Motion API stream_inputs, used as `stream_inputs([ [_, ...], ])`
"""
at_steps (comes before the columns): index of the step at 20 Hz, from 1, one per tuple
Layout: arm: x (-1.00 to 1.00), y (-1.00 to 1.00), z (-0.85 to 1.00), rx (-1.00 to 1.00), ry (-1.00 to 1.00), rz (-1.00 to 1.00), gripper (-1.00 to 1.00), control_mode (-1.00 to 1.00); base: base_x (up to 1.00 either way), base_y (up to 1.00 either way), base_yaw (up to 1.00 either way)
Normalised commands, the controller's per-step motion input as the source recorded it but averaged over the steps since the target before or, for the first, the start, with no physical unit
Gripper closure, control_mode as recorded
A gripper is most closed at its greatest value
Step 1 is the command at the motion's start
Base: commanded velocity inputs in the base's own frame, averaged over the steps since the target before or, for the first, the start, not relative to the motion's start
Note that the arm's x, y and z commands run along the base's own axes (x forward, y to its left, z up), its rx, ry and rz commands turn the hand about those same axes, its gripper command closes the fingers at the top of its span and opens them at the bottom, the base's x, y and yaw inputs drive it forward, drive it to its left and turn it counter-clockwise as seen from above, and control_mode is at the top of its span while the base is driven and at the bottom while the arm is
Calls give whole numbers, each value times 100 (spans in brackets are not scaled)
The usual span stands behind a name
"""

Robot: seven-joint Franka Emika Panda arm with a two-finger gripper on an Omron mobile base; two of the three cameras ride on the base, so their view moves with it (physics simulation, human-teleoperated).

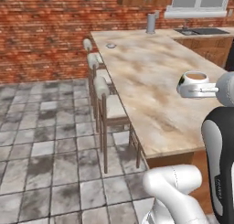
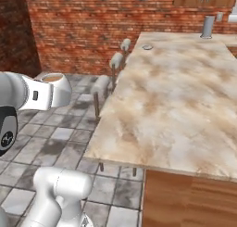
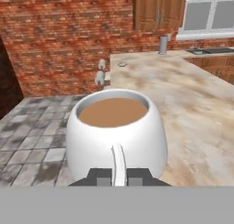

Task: Pick the cup of tea, navigate to the dining table, and place it on the saucer.

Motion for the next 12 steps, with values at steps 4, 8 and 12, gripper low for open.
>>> stream_inputs([
  [4, 0, 0, 0, 0, 0, 0, 100, 100, 36, 100, -38],
  [8, 0, 0, 0, 0, 0, 0, 100, 100, 38, 100, -37],
  [12, 0, 0, 0, 0, 0, 0, 100, 100, 41, 100, -38],
])
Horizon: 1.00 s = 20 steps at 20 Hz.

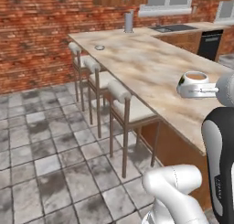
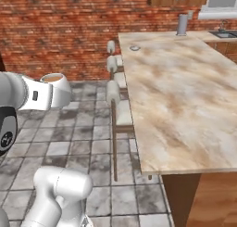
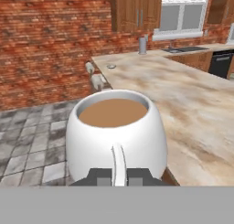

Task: Pick the cup of tea, navigate to the dining table, and place it on the saucer.

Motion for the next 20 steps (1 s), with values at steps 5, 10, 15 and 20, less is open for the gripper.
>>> stream_inputs([
  [5, 0, 0, 0, 0, 0, 0, 100, 100, 47, 100, -39],
  [10, 0, 0, 0, 0, 0, 0, 100, 100, 52, 100, -39],
  [15, 0, 0, 0, 0, 0, 0, 100, 100, 54, 100, -38],
  [20, 0, 0, 0, 0, 0, 0, 100, 100, 53, 100, -38],
])
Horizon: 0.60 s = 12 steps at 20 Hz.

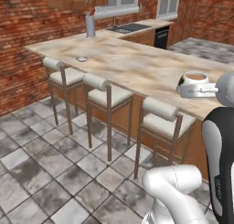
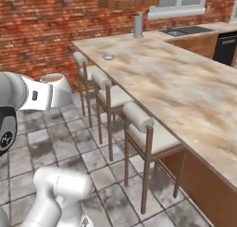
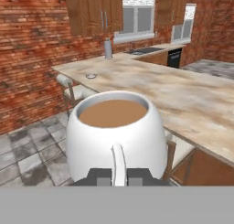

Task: Pick the cup of tea, navigate to the dining table, and place it on the saucer.

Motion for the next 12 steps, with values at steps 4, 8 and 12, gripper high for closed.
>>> stream_inputs([
  [4, 0, 0, 0, 0, 0, 0, 100, 100, 56, 100, -40],
  [8, 0, 0, 0, 0, 0, 0, 100, 100, 54, 100, -40],
  [12, 0, 0, 0, 0, 0, 0, 100, 100, 54, 100, -40],
])
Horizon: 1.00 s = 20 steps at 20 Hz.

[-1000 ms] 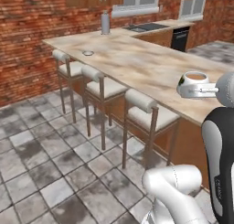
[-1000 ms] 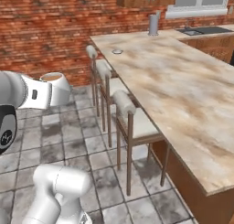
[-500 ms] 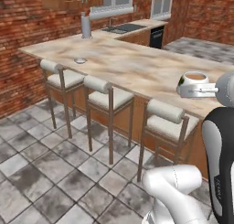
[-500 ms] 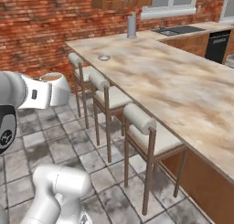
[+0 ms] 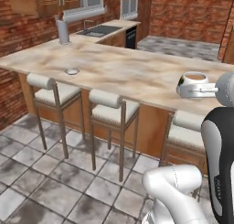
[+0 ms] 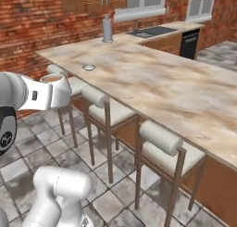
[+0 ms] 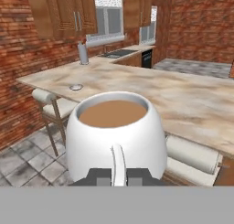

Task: Pick the cup of tea, navigate to the dining table, and place it on the saucer.

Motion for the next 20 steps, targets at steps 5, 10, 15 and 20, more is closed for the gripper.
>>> stream_inputs([
  [5, 0, 0, 0, 0, 0, 0, 100, 100, 54, 100, -40],
  [10, 0, 0, 0, 0, 0, 0, 100, 100, 52, 100, -39],
  [15, 0, 0, 0, 0, 0, 0, 100, 100, 52, 100, -38],
  [20, 0, 0, 0, 0, 0, 0, 100, 100, 50, 100, -37],
])
